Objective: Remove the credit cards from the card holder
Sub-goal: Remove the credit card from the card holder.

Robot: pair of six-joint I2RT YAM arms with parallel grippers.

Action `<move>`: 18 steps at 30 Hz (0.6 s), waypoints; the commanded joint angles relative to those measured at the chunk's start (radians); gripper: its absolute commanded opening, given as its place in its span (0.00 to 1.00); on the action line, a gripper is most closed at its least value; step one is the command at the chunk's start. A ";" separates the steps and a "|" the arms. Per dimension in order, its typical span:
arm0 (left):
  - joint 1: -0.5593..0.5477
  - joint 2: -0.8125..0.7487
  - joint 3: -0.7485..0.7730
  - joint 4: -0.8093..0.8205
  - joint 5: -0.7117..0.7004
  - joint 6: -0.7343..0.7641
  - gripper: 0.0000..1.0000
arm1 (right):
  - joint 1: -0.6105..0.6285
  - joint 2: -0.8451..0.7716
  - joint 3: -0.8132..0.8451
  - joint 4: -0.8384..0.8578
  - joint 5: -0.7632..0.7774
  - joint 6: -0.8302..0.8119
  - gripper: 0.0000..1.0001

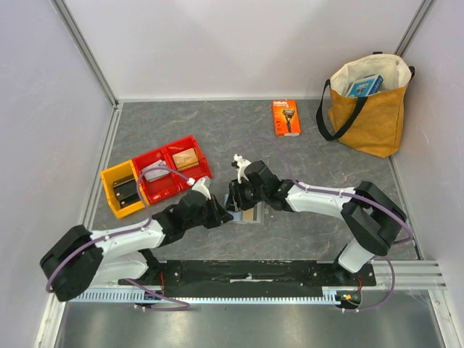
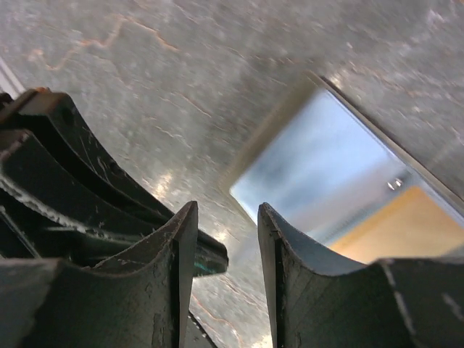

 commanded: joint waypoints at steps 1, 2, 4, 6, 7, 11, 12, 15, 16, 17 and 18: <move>-0.005 -0.134 -0.040 0.034 -0.068 -0.032 0.12 | 0.038 0.027 0.088 0.007 -0.039 -0.013 0.47; -0.005 -0.152 -0.045 0.034 -0.064 -0.028 0.12 | 0.045 0.033 0.096 -0.002 -0.039 -0.022 0.48; -0.005 -0.174 -0.044 0.034 -0.053 -0.015 0.13 | 0.051 0.033 0.105 -0.011 -0.036 -0.035 0.48; -0.005 -0.172 -0.030 0.031 -0.029 -0.002 0.13 | 0.051 0.017 0.105 -0.031 0.010 -0.042 0.50; -0.005 -0.166 -0.019 0.033 -0.015 0.003 0.13 | 0.051 0.004 0.105 -0.042 0.043 -0.053 0.50; -0.007 -0.114 0.038 0.033 0.039 0.032 0.18 | 0.048 -0.062 0.097 -0.139 0.203 -0.094 0.54; -0.007 -0.090 0.053 0.028 0.042 0.046 0.18 | 0.046 -0.085 0.091 -0.160 0.252 -0.103 0.55; -0.007 -0.028 0.108 -0.012 0.022 0.083 0.18 | 0.020 -0.123 0.062 -0.225 0.364 -0.102 0.56; -0.007 -0.004 0.130 -0.033 0.009 0.096 0.18 | 0.005 -0.131 0.045 -0.234 0.385 -0.099 0.56; -0.005 0.022 0.153 -0.058 -0.011 0.104 0.18 | -0.003 -0.138 0.030 -0.237 0.386 -0.094 0.57; 0.000 0.042 0.168 -0.078 -0.030 0.109 0.18 | -0.017 -0.145 0.011 -0.238 0.380 -0.085 0.57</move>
